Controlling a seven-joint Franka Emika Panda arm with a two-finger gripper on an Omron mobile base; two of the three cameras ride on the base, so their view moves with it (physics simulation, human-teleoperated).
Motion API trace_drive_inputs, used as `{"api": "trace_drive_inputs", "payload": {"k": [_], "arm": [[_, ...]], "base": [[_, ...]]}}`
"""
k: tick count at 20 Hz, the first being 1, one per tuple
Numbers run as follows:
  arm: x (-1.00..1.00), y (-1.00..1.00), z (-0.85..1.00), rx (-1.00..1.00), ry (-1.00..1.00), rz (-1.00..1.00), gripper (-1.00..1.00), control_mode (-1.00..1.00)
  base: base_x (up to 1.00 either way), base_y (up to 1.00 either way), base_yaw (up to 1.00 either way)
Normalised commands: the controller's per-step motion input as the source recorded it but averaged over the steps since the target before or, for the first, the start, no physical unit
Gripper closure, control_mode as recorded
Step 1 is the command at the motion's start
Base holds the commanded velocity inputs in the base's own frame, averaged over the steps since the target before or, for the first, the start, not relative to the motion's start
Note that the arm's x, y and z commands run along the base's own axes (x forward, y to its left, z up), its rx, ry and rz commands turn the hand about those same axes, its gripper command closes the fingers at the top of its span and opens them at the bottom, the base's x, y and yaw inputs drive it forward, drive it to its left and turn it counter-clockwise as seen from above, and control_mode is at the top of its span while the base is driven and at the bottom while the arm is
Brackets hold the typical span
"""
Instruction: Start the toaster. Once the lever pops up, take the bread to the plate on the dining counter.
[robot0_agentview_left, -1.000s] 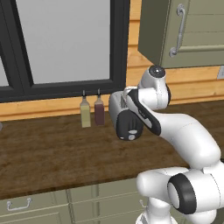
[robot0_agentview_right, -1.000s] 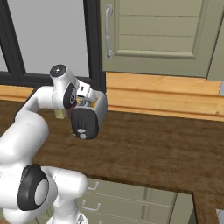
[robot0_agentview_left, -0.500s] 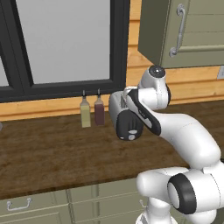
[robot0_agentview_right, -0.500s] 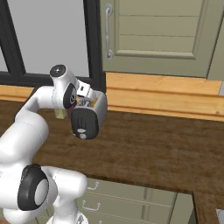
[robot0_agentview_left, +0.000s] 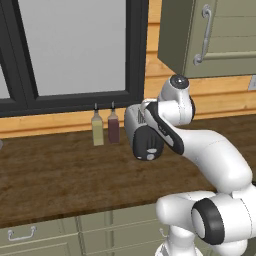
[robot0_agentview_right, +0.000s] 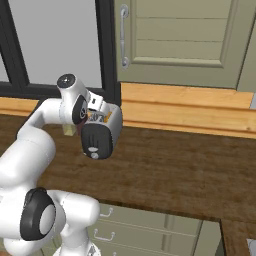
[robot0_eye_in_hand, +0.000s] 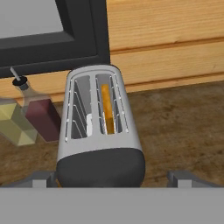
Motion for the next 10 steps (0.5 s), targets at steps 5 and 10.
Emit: {"api": "trace_drive_inputs", "payload": {"k": [5, 10], "arm": [[0.00, 0.00, 0.00, 0.00, 0.00, 0.00, -1.00, -1.00], [0.00, 0.00, 0.00, 0.00, 0.00, 0.00, -1.00, -1.00]], "base": [[0.00, 0.00, 0.00], [0.00, 0.00, 0.00]]}}
